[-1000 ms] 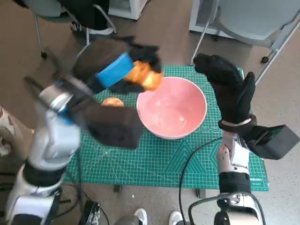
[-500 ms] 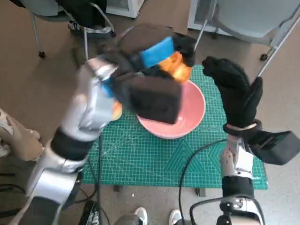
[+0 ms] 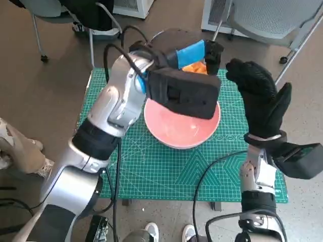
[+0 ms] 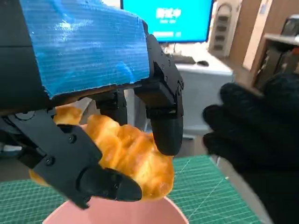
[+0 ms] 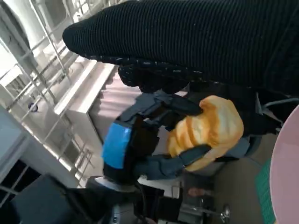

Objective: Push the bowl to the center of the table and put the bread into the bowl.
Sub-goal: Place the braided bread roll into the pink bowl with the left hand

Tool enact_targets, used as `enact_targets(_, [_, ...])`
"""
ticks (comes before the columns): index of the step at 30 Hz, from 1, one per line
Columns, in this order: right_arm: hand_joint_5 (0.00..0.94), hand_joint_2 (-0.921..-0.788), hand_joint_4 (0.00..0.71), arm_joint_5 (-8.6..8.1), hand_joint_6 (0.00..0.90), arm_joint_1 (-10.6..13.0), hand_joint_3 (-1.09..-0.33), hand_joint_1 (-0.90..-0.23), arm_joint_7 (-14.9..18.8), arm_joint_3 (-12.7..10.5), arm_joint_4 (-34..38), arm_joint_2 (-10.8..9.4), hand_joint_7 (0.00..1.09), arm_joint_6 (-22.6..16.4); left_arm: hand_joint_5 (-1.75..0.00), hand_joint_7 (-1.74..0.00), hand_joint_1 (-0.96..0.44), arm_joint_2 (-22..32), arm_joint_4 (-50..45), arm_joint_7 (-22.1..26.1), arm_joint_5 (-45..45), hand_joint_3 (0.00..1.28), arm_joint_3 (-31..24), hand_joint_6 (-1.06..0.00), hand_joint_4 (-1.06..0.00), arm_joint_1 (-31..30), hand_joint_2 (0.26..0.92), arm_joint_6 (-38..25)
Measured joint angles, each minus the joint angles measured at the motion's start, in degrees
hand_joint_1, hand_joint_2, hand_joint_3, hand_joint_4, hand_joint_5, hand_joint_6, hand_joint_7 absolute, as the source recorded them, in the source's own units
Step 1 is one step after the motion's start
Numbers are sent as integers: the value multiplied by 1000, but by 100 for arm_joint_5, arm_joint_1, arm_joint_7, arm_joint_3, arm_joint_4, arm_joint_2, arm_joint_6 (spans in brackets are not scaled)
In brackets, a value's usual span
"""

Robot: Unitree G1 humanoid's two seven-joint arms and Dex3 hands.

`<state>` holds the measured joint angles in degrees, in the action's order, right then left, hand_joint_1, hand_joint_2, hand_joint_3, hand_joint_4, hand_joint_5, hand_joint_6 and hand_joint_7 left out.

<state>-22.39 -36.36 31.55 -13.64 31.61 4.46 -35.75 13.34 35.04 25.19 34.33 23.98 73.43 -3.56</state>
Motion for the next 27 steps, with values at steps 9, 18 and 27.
enact_targets(9, [3,-921,194,18,43,19,-773,-695,-100,4,-46,9,445,-5,-814,-223,-24,-47,239,497,-47,186,39,-244,-416,92,804,-403])
enact_targets(18, [2,-921,194,36,45,16,-777,-686,-152,10,6,19,441,-68,-22,-21,-427,-20,164,1223,-57,25,92,-169,-11,113,781,-814])
enact_targets(27, [2,-921,193,35,46,-13,-782,-678,-152,20,132,20,437,-145,0,-12,-443,34,-29,1201,-19,15,94,-166,1,115,780,-903])
